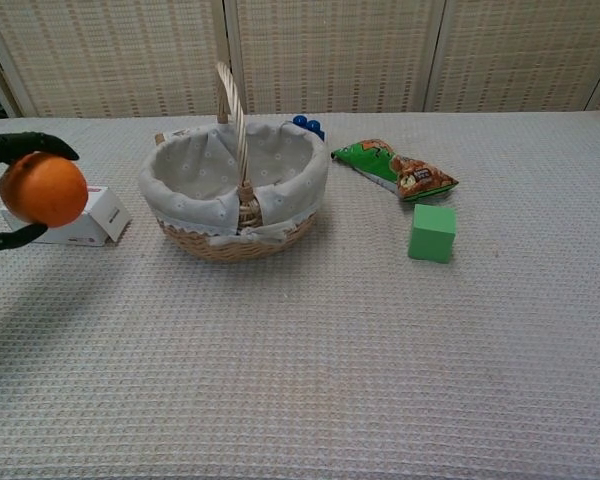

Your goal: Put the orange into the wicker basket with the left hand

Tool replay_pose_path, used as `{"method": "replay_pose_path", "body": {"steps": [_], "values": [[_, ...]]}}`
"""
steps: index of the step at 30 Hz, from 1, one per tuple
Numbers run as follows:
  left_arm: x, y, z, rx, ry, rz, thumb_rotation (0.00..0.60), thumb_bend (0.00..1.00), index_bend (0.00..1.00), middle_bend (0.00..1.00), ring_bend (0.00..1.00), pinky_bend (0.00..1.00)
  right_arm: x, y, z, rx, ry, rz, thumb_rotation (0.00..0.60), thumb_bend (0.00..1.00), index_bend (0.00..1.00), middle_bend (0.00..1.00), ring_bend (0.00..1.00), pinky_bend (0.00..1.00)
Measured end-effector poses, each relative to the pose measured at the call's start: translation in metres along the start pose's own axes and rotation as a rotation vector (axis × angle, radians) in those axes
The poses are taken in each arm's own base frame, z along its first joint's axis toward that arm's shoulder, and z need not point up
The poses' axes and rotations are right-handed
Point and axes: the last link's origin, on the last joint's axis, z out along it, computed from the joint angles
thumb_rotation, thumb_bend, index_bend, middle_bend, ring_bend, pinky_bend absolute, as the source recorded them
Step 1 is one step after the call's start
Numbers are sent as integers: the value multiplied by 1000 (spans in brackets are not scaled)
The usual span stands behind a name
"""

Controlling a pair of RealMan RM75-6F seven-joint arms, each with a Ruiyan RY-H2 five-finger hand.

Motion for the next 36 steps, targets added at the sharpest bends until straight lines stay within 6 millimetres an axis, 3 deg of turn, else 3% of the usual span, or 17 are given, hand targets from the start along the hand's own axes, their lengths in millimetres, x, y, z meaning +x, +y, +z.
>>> {"method": "replay_pose_path", "body": {"steps": [6,14,26,31,36], "values": [[19,20,38,-57,51,18,600,393,482,366,380,256,-1,0,1,3,-11,-3,600,246,0,0,0,144],[24,56,78,-109,73,-5,600,393,481,366,379,256,0,0,1,4,-20,-1,600,246,0,0,0,144],[30,99,105,-135,68,-92,600,394,482,378,381,256,1,1,2,5,-30,1,600,246,0,0,0,144],[32,114,106,-135,52,-149,600,393,482,381,381,253,1,2,3,4,-28,4,600,246,0,0,0,144],[26,128,102,-152,19,-172,600,390,366,321,374,238,2,1,2,7,-27,5,600,246,0,0,0,144]]}}
